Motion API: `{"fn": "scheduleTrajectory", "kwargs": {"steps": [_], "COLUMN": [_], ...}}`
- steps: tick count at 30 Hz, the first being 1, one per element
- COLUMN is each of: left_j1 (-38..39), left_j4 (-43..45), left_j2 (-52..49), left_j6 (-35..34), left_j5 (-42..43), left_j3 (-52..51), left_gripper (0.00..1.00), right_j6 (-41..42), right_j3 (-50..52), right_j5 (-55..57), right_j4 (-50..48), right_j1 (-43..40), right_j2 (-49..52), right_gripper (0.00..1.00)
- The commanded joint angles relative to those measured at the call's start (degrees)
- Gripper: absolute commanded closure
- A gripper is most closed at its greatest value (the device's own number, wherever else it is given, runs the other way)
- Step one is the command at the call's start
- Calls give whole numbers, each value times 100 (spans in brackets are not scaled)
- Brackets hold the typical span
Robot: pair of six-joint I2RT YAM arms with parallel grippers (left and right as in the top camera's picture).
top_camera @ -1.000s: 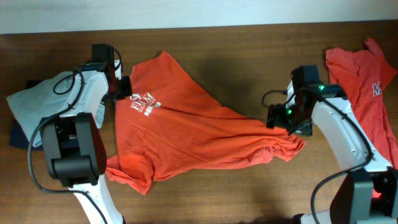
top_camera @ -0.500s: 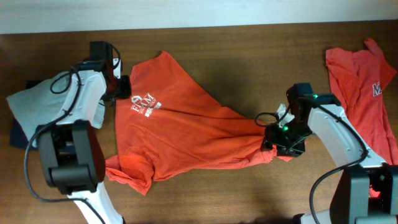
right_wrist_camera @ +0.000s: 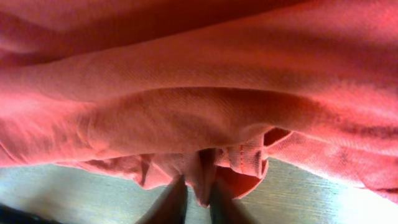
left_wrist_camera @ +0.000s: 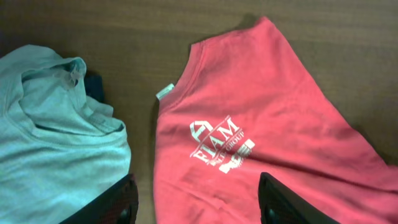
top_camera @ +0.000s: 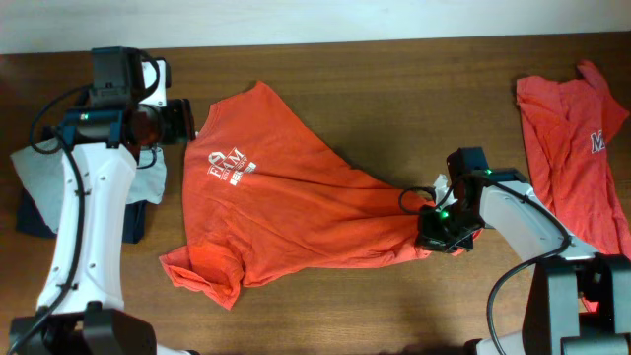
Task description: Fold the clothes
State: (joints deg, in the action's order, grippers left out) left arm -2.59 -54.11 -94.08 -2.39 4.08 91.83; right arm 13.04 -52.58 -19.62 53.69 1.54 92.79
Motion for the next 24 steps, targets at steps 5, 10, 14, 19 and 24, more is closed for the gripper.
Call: {"fn": "scheduleTrajectory", "kwargs": {"steps": [5, 10, 14, 19, 24], "left_j1": [-2, -2, -2, 0, 109], "left_j4": [-535, -903, -1224, -1543, -1836], "left_j2": [155, 155, 155, 155, 153], "left_j6": [203, 201, 201, 205, 247], "left_j5": [109, 111, 138, 629, 673], "left_j3": [55, 55, 55, 52, 50], "left_gripper": [38, 38, 38, 38, 38], "right_j6": [-501, -658, -577, -417, -417], "right_j3": [-831, -1963, -2507, -2566, -2566], "right_j5": [-588, -356, 109, 229, 232], "right_j4": [621, 643, 634, 522, 208], "right_j1": [31, 33, 31, 33, 31], "right_j2": [-662, -1600, -1838, -1816, -1812], "right_gripper": [96, 96, 96, 96, 96]}}
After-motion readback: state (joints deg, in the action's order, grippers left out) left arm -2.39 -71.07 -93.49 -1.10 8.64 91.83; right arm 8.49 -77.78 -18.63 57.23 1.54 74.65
